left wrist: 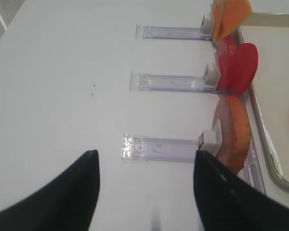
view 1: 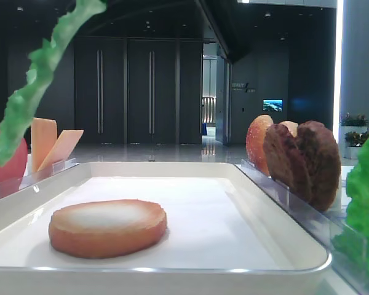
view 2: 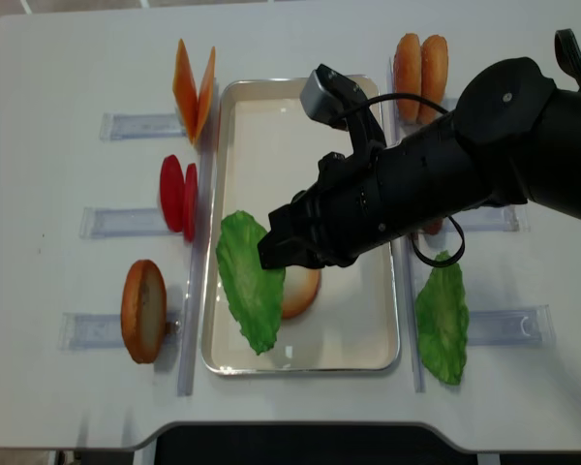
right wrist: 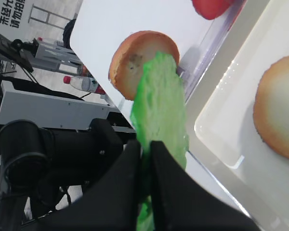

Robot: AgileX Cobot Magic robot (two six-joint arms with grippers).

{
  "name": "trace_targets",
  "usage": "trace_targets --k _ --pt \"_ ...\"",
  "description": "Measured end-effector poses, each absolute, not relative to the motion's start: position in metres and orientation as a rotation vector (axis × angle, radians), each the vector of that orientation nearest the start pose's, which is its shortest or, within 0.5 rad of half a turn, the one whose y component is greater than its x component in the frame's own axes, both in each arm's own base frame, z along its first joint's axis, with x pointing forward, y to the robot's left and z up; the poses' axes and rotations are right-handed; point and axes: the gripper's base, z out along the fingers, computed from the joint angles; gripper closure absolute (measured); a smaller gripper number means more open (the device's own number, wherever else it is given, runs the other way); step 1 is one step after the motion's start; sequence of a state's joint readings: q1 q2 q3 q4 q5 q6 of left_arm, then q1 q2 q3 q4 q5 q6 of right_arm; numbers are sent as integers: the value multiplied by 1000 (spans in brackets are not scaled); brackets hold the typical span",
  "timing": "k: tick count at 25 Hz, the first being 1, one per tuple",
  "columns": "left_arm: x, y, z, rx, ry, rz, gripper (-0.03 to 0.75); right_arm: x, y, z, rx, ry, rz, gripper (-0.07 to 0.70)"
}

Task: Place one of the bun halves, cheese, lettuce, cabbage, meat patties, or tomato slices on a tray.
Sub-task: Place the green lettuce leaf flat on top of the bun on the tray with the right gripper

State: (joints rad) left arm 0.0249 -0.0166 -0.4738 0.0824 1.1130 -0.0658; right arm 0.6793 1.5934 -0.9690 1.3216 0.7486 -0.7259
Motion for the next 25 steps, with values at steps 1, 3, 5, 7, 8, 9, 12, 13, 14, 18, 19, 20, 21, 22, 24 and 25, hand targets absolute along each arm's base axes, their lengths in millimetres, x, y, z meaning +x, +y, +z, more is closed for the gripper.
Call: trace_targets --k 1,3,5,7,8,9,12,13,14,18,19,20,21,22,24,25 --pt "-7 7 266 -101 2102 75 244 215 248 246 -612 2462 1383 604" --pt "-7 7 266 -101 2102 75 244 222 247 244 -594 2457 1379 604" --pt "-7 7 266 -101 2102 75 244 228 245 242 -566 2461 1375 604" --pt "-7 7 266 -101 2102 75 244 233 242 238 -546 2467 1369 604" --pt "-7 7 266 -101 2102 75 244 235 242 236 -547 2467 1363 604" --pt "-7 7 266 -101 2102 75 244 237 241 233 -546 2470 1360 604" --pt "-7 7 266 -101 2102 76 244 241 241 228 -529 2475 1361 604" --pt "-7 7 266 -101 2102 76 244 242 242 227 -527 2478 1362 604" --pt "-7 7 266 -101 2102 76 244 243 243 225 -525 2486 1365 604" --pt "-7 7 266 -101 2102 76 244 246 247 215 -524 2499 1398 604" --pt "-7 7 266 -101 2102 76 244 246 248 214 -524 2500 1404 604" --pt "-7 7 266 -101 2102 76 244 247 248 212 -521 2500 1408 604" --pt "-7 7 266 -101 2102 76 244 247 249 211 -519 2500 1410 604" --pt "-7 7 266 -101 2102 76 244 248 249 211 -518 2499 1411 604" --pt "-7 7 266 -101 2102 76 244 249 249 212 -519 2492 1412 604" --pt "-7 7 266 -101 2102 76 244 250 248 211 -510 2490 1413 604"
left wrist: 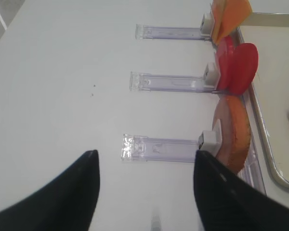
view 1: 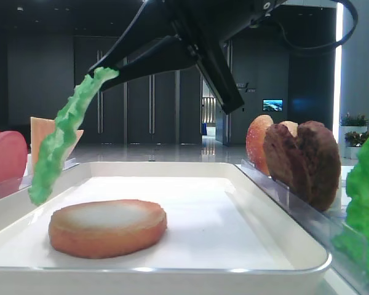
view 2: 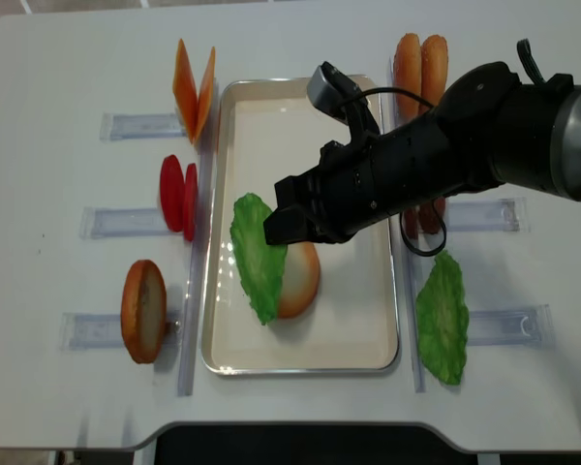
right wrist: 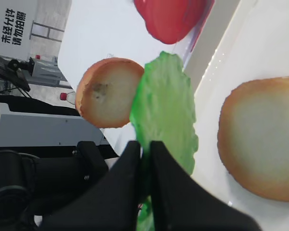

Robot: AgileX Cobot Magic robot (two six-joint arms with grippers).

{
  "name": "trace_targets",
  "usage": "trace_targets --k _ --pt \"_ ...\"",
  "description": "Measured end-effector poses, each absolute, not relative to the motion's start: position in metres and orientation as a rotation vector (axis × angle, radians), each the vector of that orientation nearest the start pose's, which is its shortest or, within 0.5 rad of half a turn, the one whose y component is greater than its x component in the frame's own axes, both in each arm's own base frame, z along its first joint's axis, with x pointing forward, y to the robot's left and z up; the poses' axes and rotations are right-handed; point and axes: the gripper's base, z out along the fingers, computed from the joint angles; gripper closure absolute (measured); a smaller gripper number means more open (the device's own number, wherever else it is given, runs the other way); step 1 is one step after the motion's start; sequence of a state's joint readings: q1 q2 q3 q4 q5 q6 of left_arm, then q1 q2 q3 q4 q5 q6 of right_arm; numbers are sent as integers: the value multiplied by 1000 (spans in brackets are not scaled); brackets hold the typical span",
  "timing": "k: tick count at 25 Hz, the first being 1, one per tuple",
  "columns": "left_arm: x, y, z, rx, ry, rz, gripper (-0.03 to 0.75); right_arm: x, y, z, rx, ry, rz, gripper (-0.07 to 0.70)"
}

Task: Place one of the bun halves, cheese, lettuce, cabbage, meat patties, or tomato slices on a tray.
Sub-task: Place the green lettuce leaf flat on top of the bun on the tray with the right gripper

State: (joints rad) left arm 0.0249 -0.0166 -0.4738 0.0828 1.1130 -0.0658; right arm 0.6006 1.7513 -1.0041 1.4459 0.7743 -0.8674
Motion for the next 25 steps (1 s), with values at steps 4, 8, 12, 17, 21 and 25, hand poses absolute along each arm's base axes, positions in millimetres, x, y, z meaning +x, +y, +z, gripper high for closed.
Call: trace_targets --k 4,8,12,17,21,25 --pt "-7 7 266 -101 2102 76 244 253 248 207 -499 2495 1420 604" --pt "-7 7 266 -101 2102 76 244 255 249 200 -485 2514 1443 604" --pt "-7 7 266 -101 2102 76 244 257 248 196 -470 2520 1445 604" --pt "-7 7 266 -101 2102 76 244 261 244 196 -470 2507 1434 604" --pt "-7 7 266 -101 2102 76 244 261 244 196 -472 2507 1433 604" --pt "-7 7 266 -101 2102 76 244 261 244 196 -472 2507 1433 604"
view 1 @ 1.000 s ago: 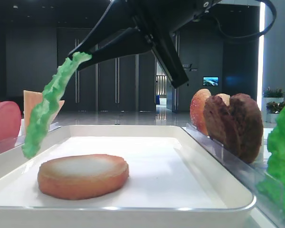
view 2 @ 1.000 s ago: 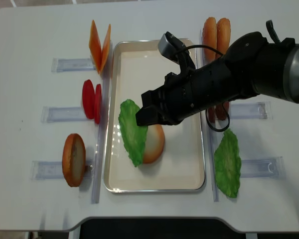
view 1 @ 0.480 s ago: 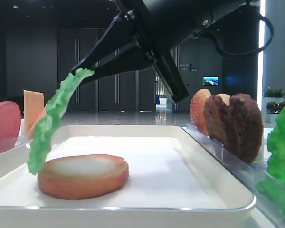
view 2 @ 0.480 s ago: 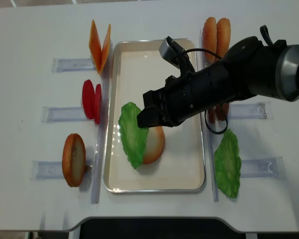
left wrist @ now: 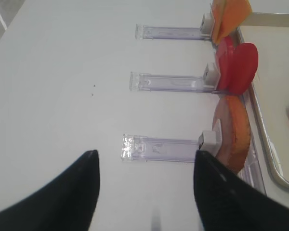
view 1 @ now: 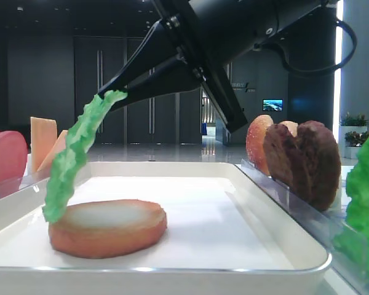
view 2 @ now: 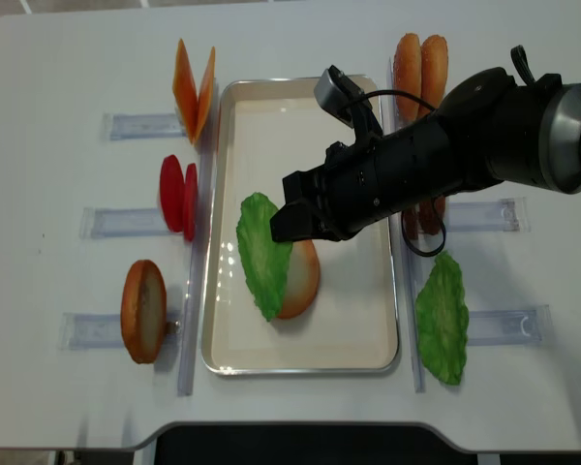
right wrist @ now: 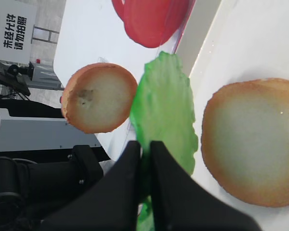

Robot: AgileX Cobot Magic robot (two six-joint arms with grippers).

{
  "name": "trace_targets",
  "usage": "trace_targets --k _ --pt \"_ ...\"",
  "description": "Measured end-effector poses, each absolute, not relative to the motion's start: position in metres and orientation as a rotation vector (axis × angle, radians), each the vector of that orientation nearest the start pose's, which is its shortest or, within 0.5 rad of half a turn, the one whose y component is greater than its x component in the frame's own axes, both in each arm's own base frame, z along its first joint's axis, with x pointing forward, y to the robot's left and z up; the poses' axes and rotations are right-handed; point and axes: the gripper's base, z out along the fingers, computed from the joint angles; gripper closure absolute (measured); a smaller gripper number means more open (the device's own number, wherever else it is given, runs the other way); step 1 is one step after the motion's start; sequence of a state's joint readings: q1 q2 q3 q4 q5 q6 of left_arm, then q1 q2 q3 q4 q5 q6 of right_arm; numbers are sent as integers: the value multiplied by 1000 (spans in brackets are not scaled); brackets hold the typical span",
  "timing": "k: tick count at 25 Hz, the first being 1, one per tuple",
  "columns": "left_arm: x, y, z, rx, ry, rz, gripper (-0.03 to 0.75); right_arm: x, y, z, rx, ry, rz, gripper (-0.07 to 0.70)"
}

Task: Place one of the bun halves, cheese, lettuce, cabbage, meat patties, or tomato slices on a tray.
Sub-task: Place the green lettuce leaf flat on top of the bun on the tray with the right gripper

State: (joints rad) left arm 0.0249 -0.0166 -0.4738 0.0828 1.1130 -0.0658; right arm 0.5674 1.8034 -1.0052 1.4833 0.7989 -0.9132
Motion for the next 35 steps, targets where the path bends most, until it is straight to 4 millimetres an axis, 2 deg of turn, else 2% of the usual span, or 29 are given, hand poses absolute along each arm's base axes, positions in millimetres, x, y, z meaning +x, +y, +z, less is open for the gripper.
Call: trace_targets --k 21,35 --pt "-7 7 266 -101 2102 76 244 261 243 195 -489 2511 1419 604" --pt "-7 7 266 -101 2102 76 244 263 240 190 -535 2525 1307 604"
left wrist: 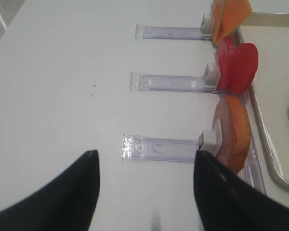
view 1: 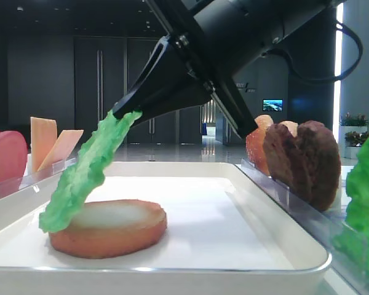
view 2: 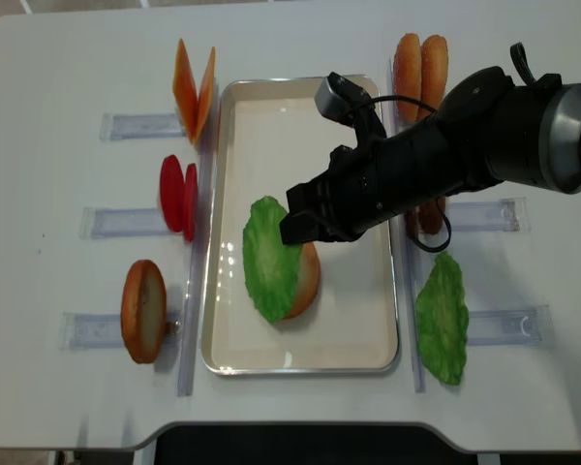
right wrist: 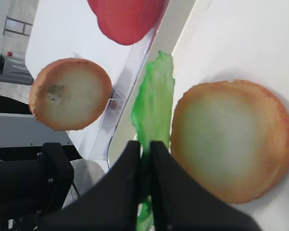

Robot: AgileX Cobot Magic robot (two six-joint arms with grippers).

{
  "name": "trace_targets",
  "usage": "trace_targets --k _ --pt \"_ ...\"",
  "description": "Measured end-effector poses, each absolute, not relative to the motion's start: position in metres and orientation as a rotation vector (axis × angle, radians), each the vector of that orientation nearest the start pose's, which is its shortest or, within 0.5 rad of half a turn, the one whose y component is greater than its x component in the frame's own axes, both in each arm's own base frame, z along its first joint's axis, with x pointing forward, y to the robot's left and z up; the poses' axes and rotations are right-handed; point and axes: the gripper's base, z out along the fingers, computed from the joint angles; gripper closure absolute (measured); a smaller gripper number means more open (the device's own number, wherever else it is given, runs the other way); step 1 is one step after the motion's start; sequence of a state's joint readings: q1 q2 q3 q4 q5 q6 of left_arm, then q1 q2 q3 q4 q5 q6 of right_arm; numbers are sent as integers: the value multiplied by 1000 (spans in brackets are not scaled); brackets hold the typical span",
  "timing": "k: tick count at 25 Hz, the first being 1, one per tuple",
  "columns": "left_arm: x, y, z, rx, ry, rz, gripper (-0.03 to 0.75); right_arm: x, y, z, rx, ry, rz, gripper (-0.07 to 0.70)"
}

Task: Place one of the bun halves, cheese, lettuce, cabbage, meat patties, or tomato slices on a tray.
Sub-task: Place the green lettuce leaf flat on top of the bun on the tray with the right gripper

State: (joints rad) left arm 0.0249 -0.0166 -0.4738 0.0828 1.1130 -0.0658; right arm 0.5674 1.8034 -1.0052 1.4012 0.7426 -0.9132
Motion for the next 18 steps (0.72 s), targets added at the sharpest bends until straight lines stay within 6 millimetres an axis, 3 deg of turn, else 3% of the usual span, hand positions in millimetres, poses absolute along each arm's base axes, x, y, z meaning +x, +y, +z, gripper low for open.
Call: trace_targets --k 18 --pt "-7 7 266 -101 2102 76 244 264 236 185 -616 2547 1192 604"
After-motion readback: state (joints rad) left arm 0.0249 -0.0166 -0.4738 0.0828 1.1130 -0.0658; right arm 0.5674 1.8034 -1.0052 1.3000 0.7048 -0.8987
